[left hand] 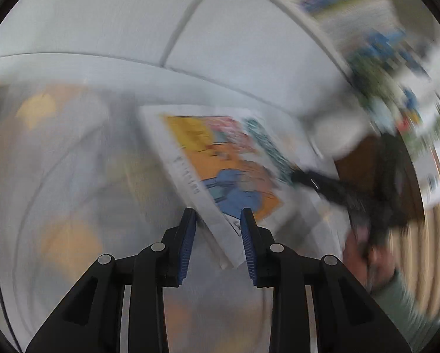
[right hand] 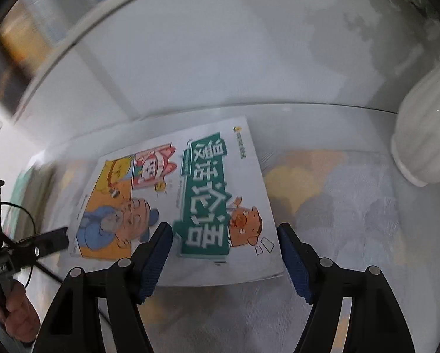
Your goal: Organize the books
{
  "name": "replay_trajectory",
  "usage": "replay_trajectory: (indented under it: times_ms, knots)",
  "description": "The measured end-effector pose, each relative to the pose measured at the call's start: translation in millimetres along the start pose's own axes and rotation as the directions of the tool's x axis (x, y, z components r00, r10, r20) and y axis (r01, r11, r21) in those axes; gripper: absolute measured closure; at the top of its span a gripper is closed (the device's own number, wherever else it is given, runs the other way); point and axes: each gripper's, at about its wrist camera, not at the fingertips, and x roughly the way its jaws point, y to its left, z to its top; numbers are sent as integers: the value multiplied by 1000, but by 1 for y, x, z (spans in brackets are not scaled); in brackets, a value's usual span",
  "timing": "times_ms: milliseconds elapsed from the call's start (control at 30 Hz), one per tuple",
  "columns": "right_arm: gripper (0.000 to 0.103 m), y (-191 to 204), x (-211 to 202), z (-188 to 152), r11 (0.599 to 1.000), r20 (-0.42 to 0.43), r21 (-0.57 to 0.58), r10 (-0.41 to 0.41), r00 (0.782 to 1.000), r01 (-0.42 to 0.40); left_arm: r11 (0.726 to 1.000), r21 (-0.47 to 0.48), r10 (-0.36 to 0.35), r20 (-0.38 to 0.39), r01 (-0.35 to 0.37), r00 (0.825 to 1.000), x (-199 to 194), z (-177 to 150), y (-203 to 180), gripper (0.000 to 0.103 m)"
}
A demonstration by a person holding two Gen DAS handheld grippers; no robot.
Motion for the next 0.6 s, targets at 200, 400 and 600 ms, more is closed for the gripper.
replay_trajectory:
  times_ms: [200, 400, 600]
  knots:
    - [34, 2, -16, -63, 996, -127, -45, 74, 989, -80, 967, 117, -192, -256, 227, 947, -22, -122, -82, 76]
    - [34, -20, -78, -130, 952, -14, 265, 163, 987, -154, 990, 137, -32, -91, 45, 995, -37, -70, -53, 76]
    - [60, 44, -76, -183, 954, -51, 259, 169, 984, -150, 966, 74, 247, 8, -247, 969, 5, 20, 6, 76]
